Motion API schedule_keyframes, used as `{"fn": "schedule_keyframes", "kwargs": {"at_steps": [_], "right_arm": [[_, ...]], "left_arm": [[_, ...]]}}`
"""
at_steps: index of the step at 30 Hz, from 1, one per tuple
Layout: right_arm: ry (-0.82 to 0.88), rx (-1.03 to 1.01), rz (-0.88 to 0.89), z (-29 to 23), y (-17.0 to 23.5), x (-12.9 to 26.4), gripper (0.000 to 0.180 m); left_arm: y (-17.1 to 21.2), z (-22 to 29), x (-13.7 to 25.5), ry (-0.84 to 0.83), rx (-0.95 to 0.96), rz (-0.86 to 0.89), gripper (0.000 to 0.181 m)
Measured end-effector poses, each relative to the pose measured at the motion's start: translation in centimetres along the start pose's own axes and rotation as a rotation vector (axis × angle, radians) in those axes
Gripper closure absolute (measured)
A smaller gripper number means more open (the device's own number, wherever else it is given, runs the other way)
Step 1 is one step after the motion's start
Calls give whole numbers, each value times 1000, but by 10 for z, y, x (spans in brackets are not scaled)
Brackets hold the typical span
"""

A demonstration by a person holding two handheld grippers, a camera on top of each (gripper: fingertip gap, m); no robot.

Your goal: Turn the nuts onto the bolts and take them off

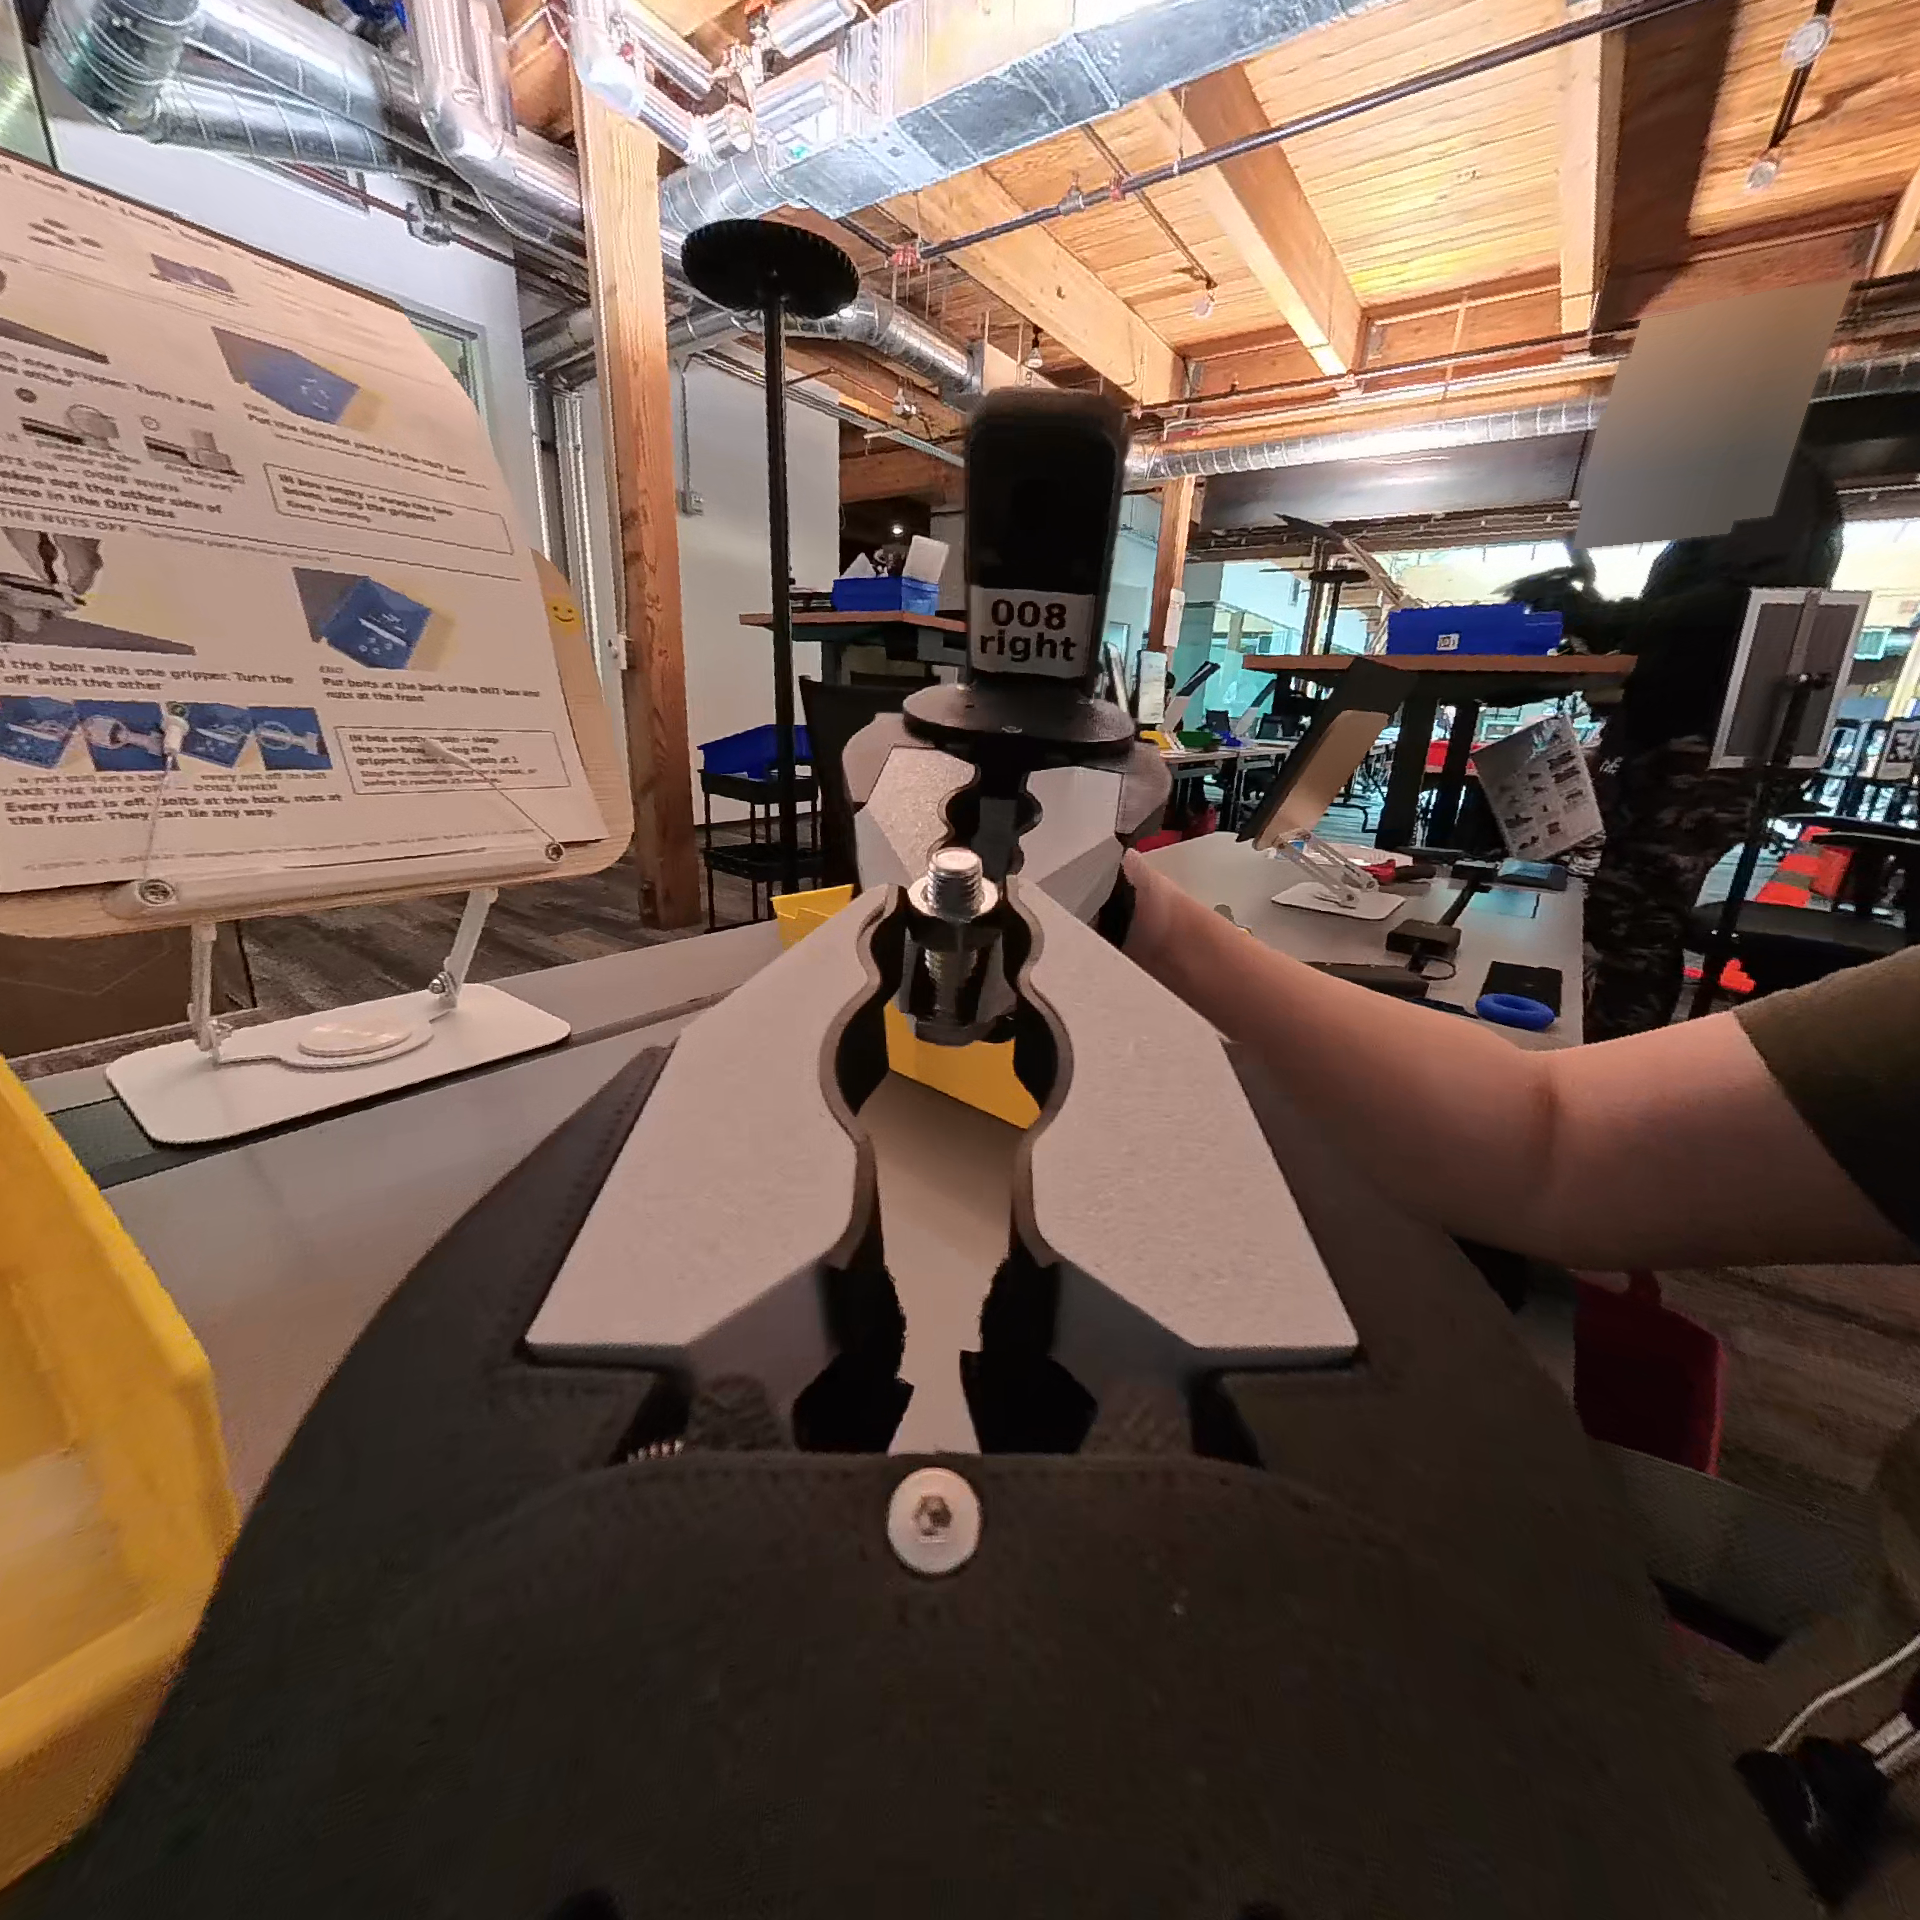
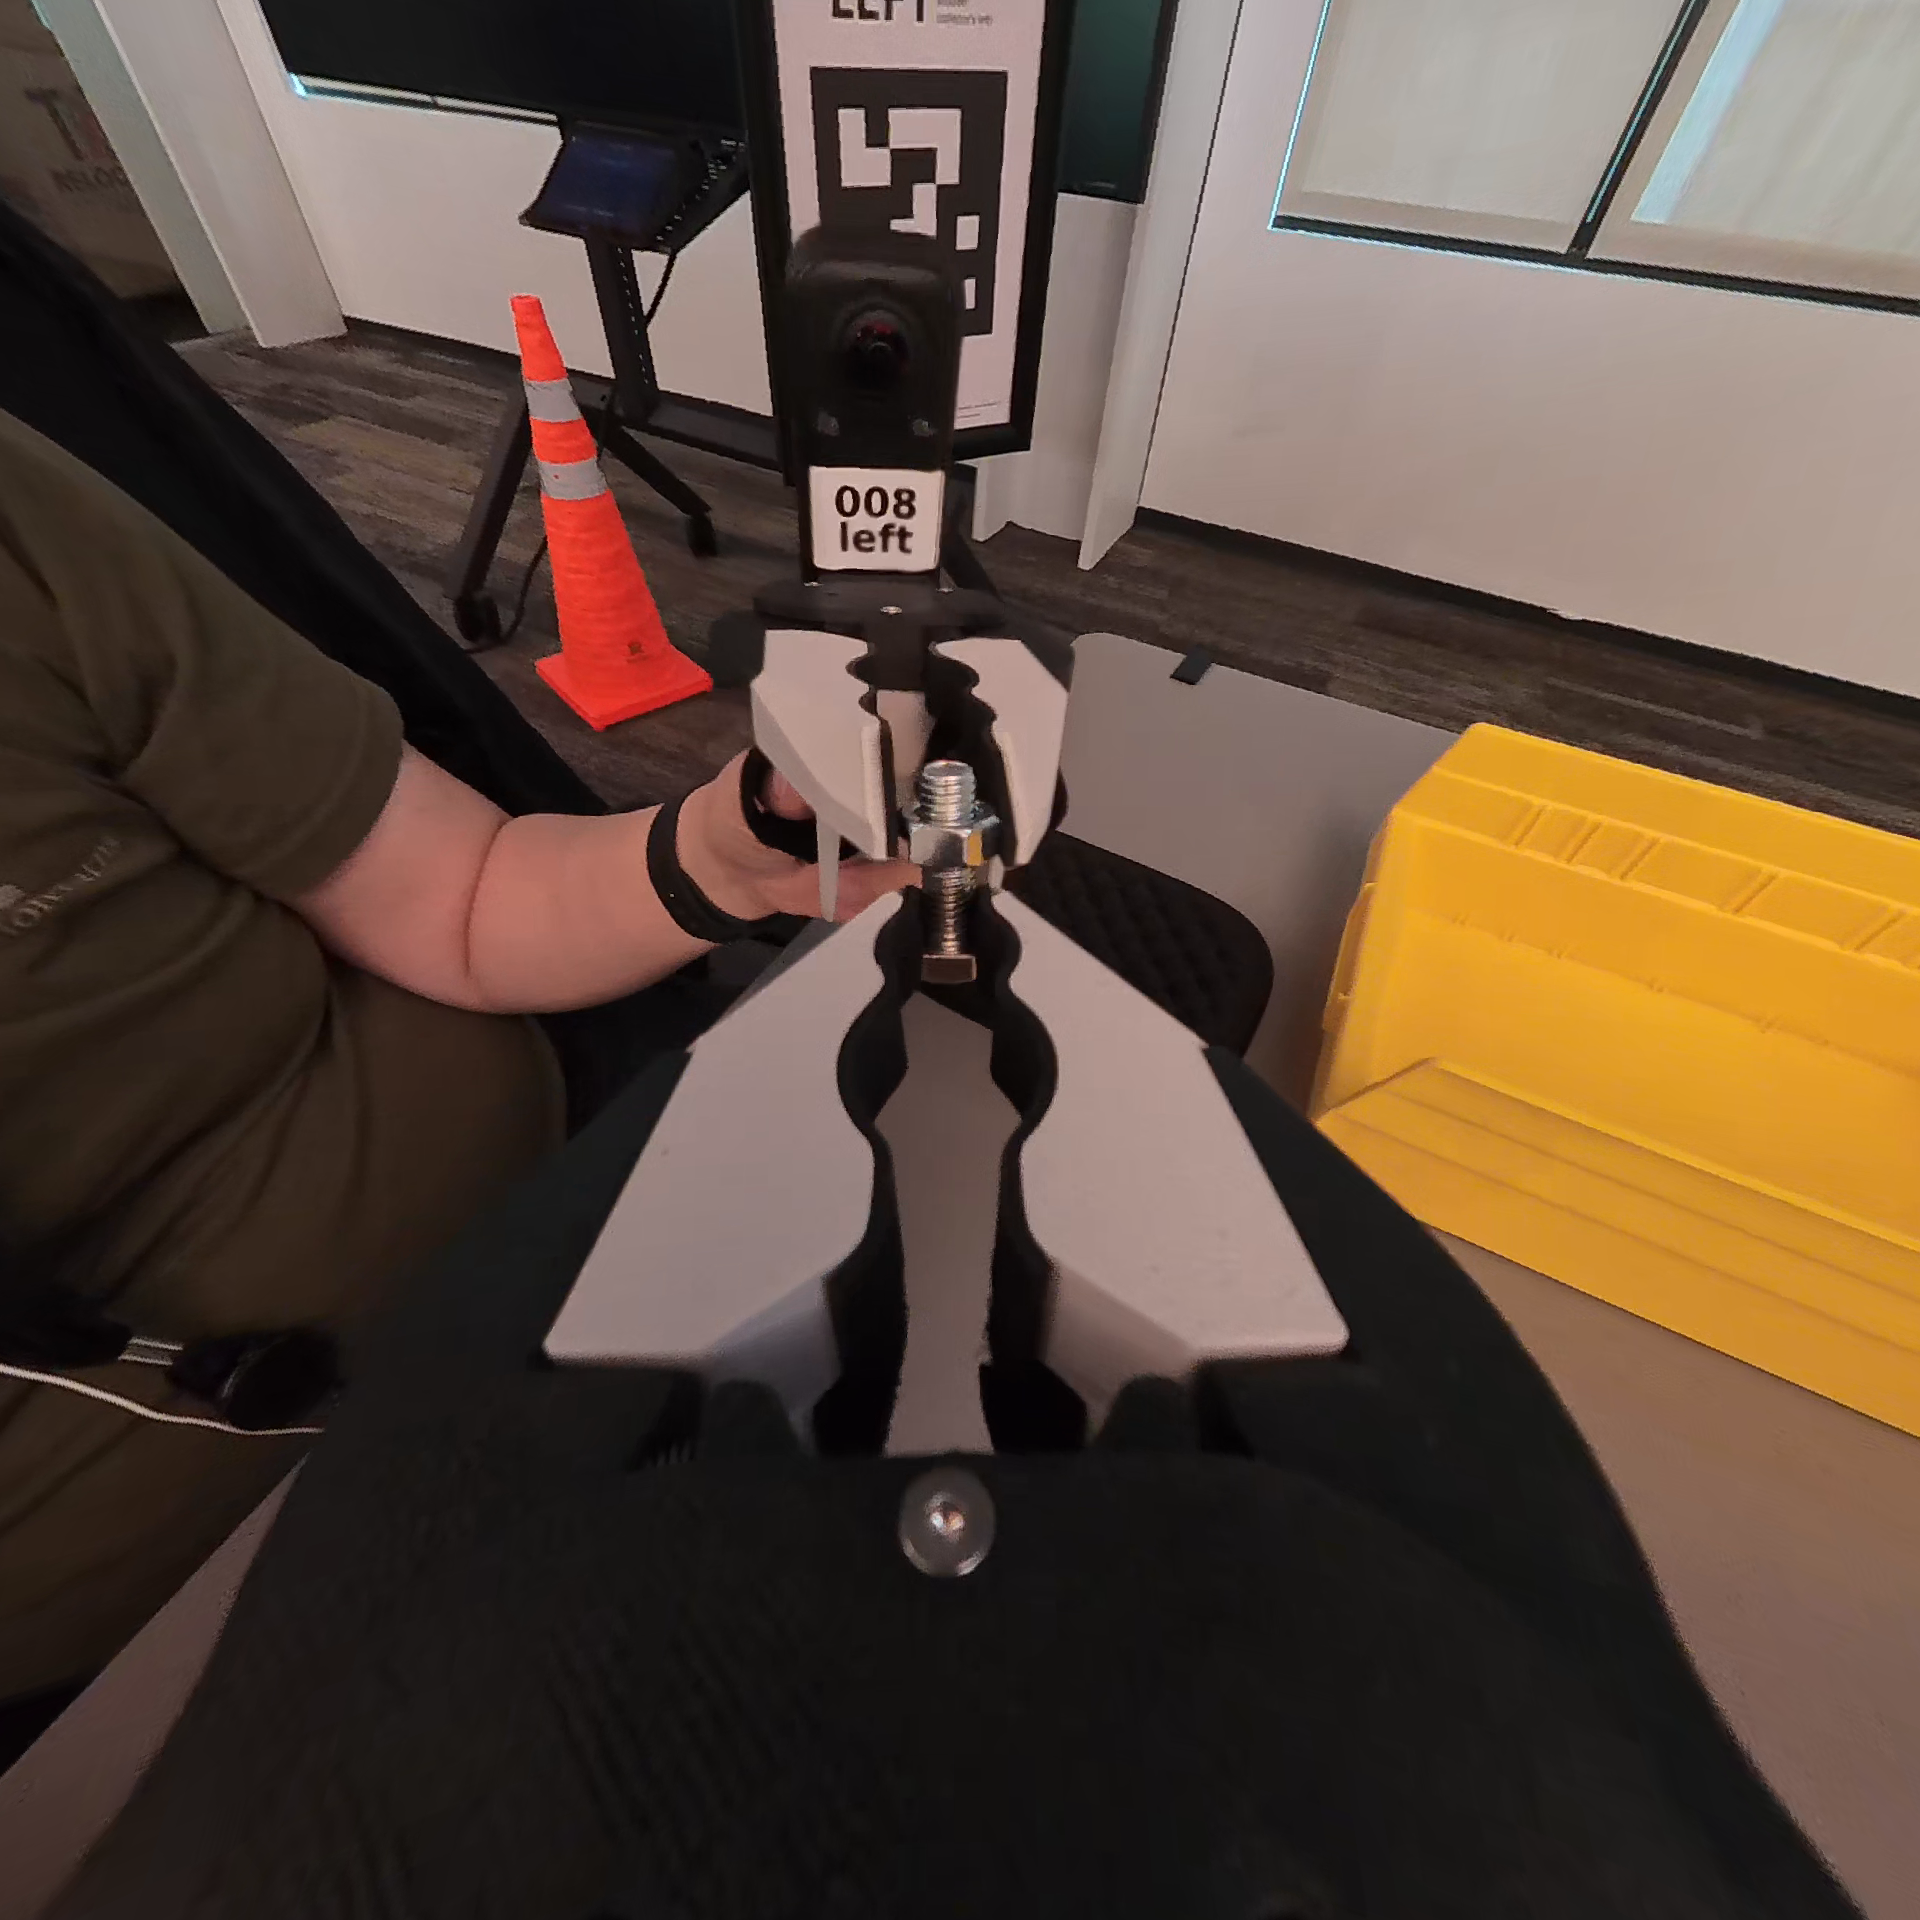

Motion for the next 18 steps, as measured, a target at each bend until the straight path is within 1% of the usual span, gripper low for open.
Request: {"fn": "schedule_keyframes", "kwargs": {"at_steps": [1, 4, 5, 6, 9, 12, 13, 15, 16, 18], "right_arm": [[11, 6, -2, 1, 0, 0, 172], [51, 21, -19, 7, 3, 2, 172], [69, 26, -23, 10, 3, 4, 172], [79, 26, -29, 12, 4, 5, 172], [82, 27, -36, 13, 6, 7, 172], [72, 36, -28, 11, 5, 4, 172], [50, 45, -16, 7, 3, 3, 172], [28, 57, 5, 2, -1, 1, 172], [29, 57, 3, 2, -1, 1, 172], [44, 61, -2, 4, -1, 2, 172]], "left_arm": [[-1, 0, 0, 2, 9, 5, 164], [-5, 2, 1, 17, 32, 46, 148], [-6, 3, 1, 23, 32, 50, 148], [-5, 3, 0, 19, 30, 41, 144], [-2, 2, -1, 9, 36, 6, 142], [-5, -1, 1, 0, 61, 15, 149], [-5, -3, 2, -7, 64, 19, 147], [-3, -4, 1, -28, 49, 22, 131], [-1, -1, 0, -8, 33, 20, 128], [1, 9, -3, 38, -3, 5, 127]]}}
Point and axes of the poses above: each gripper's, where its closed fingertips meet, x back along the fingers, y out of its underside, z = x × y across the jaws, the point moved 3 cm from there along x, back along the fingers, and after that the axes turned 6 degrees about z, right-handed, at the moved point
